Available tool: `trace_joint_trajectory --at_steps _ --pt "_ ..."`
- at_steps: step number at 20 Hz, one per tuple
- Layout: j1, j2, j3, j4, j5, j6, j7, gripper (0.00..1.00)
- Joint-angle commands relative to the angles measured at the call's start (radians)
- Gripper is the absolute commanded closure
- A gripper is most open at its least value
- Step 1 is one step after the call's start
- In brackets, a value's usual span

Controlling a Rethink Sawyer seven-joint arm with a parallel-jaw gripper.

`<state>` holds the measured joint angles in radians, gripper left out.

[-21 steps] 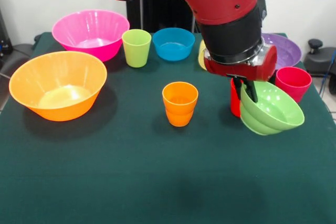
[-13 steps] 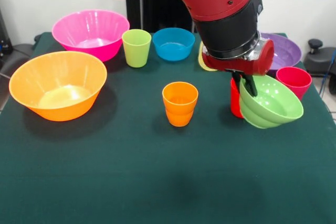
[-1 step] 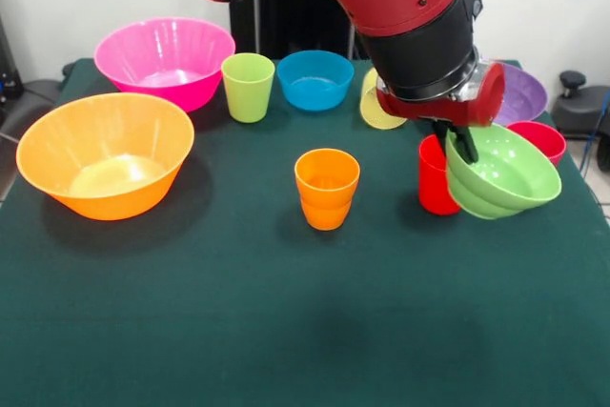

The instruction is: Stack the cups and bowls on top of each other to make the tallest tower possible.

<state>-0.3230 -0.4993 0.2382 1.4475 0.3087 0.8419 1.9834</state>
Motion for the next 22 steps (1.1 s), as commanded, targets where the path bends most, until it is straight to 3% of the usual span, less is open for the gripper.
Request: trace_joint_trajectory --at_steps 1,6,16,22 --pt "-0.044 0.000 0.110 0.065 -0.006 0.108 -0.043 1.00" --pt "-0.068 -0.038 0.127 0.129 -0.012 0.086 -0.054 1.00" --pt "-0.112 -0.048 0.152 0.159 -0.038 0.094 -0.078 1.00" --pt "-0.124 -0.017 0.156 0.099 -0.059 0.133 -0.078 1.00"
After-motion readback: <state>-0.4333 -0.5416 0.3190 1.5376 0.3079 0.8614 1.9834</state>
